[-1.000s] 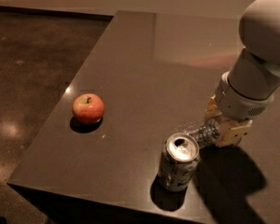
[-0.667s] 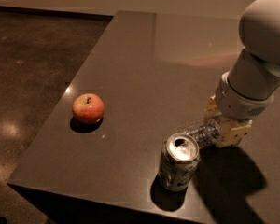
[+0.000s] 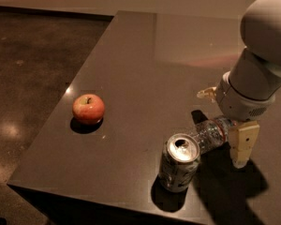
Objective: Move water bottle near 7up can
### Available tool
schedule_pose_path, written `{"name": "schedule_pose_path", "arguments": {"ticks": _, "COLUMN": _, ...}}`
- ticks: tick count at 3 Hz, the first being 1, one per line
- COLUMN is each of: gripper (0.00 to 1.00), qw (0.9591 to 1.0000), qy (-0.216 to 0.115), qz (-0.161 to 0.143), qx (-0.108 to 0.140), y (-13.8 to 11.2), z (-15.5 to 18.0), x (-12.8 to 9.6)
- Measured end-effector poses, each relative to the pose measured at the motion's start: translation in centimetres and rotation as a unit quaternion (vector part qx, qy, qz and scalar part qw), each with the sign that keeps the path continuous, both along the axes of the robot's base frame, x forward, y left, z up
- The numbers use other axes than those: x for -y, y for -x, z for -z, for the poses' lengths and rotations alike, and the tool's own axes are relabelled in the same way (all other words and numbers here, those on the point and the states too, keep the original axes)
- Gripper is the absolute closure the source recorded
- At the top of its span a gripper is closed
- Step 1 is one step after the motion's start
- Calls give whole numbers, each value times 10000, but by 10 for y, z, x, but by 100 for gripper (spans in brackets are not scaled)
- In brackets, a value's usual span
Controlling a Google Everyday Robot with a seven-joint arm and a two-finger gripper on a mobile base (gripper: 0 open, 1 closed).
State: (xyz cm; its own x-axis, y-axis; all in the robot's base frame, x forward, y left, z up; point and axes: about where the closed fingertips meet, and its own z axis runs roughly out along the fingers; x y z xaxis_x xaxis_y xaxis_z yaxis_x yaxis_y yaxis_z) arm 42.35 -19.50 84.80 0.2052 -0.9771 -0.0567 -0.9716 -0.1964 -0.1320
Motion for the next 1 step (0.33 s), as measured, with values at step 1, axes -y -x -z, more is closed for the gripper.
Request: {"name": "schedule_pose_path", "arguments": {"ticks": 1, "gripper": 0, "qw": 10000, "qy": 0, "qz": 0, "qx": 1, "y": 0, "z": 0, "x": 0}}
